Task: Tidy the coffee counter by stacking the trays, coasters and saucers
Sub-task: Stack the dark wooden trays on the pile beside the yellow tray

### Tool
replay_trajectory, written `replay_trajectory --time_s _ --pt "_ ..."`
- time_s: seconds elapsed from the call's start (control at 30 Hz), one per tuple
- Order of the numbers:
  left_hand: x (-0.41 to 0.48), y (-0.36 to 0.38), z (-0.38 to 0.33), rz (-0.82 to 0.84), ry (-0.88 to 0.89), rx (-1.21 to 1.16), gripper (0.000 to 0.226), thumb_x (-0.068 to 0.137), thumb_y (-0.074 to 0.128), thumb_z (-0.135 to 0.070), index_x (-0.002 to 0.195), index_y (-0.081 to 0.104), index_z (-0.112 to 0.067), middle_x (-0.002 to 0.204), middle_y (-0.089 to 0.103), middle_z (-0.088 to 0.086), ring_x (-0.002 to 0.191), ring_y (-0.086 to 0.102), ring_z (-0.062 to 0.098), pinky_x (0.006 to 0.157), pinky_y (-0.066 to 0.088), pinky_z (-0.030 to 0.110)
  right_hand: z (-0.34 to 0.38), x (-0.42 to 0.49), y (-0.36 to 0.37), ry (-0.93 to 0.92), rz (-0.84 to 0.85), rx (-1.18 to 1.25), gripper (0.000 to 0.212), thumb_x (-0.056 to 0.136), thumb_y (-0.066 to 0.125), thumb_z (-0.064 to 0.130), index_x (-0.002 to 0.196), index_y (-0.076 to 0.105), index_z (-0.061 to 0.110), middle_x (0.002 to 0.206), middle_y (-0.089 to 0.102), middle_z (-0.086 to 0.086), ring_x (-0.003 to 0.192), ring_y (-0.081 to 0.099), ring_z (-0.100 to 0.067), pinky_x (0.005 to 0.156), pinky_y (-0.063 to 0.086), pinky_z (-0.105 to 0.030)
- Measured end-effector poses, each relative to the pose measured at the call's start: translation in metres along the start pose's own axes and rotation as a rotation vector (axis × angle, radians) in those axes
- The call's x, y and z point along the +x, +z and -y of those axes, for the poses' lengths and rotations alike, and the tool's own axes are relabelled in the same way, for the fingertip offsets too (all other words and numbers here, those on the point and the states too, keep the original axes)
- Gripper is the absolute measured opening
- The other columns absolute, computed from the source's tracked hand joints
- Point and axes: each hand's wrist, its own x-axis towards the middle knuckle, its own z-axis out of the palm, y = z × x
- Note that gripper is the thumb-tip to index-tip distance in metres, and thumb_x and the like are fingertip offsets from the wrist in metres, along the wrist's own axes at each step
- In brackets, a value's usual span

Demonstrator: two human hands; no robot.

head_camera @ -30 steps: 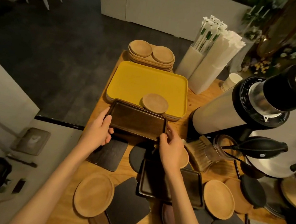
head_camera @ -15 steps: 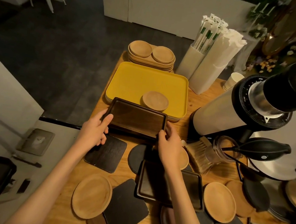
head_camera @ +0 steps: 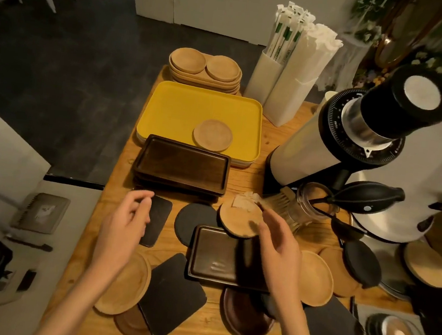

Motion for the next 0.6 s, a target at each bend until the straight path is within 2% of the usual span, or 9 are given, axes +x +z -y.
replay_trajectory --time_s 0.07,0.1,0.2,0.37,0.4,0.47,0.53,0.6 --pt "-0.022 0.020 0.002 0.088 -0.022 0.038 0.019 0.097 0.049 -0.027 0.112 0.062 -0.027 0.073 0.062 0.001 0.058 0.054 0.018 0.055 0.043 0.037 -0.023 -0.018 -0.029 0.062 -0.045 -0.030 0.027 0.098 0.055 0.030 0.125 0.056 0.036 0.095 0.065 0.021 0.092 0.058 0.016 0.073 0.049 -0.016" --pt "-0.034 0.030 0.003 0.140 -0.029 0.072 0.018 0.097 0.050 -0.026 0.109 0.062 -0.028 0.073 0.064 0.001 0.058 0.055 0.017 0.055 0.045 0.038 -0.037 -0.028 -0.043 0.092 -0.057 -0.042 0.024 0.098 0.055 0.028 0.120 0.057 0.037 0.090 0.064 0.023 0.091 0.058 0.015 0.068 0.046 -0.014" --pt "-0.044 0.038 0.007 0.257 -0.058 0.145 0.013 0.096 0.052 -0.029 0.103 0.061 -0.035 0.074 0.068 0.002 0.054 0.056 0.011 0.054 0.044 0.034 -0.049 -0.041 -0.053 0.131 -0.061 -0.034 0.022 0.097 0.056 0.023 0.116 0.061 0.034 0.100 0.063 0.024 0.100 0.055 0.011 0.074 0.039 -0.006" --pt "-0.043 0.045 0.007 0.283 -0.070 0.275 0.010 0.097 0.052 -0.030 0.104 0.056 -0.035 0.067 0.069 -0.002 0.039 0.052 0.001 0.046 0.040 0.025 -0.046 -0.045 -0.046 0.115 -0.031 -0.073 0.024 0.096 0.058 0.020 0.115 0.059 0.036 0.098 0.057 0.033 0.093 0.048 0.031 0.072 0.039 0.005" --pt "-0.045 0.048 0.006 0.282 -0.062 0.299 0.009 0.097 0.052 -0.032 0.104 0.055 -0.036 0.061 0.067 -0.001 0.037 0.051 0.001 0.045 0.039 0.023 -0.048 -0.047 -0.047 0.114 -0.021 -0.085 0.026 0.097 0.058 0.019 0.118 0.059 0.034 0.101 0.058 0.032 0.094 0.049 0.030 0.073 0.037 0.006" --pt "-0.049 0.052 0.004 0.280 -0.052 0.335 0.008 0.096 0.051 -0.035 0.104 0.053 -0.038 0.051 0.065 -0.004 0.034 0.050 0.002 0.043 0.039 0.021 -0.051 -0.048 -0.048 0.120 0.006 -0.097 0.030 0.097 0.058 0.020 0.126 0.059 0.028 0.110 0.063 0.021 0.100 0.054 0.017 0.079 0.037 0.004" --pt "-0.050 0.054 0.002 0.278 -0.062 0.340 0.010 0.096 0.051 -0.035 0.106 0.053 -0.037 0.049 0.064 -0.004 0.033 0.051 0.004 0.040 0.041 0.018 -0.051 -0.050 -0.049 0.134 0.029 -0.083 0.035 0.098 0.057 0.021 0.132 0.057 0.024 0.119 0.063 0.013 0.110 0.053 0.004 0.085 0.038 -0.004" --pt "-0.051 0.055 0.001 0.288 -0.073 0.324 0.011 0.097 0.051 -0.033 0.107 0.053 -0.034 0.051 0.065 -0.003 0.036 0.056 0.008 0.042 0.045 0.018 -0.050 -0.050 -0.048 0.138 0.043 -0.075 0.038 0.098 0.056 0.021 0.135 0.055 0.024 0.122 0.061 0.011 0.113 0.051 0.000 0.089 0.039 -0.012"
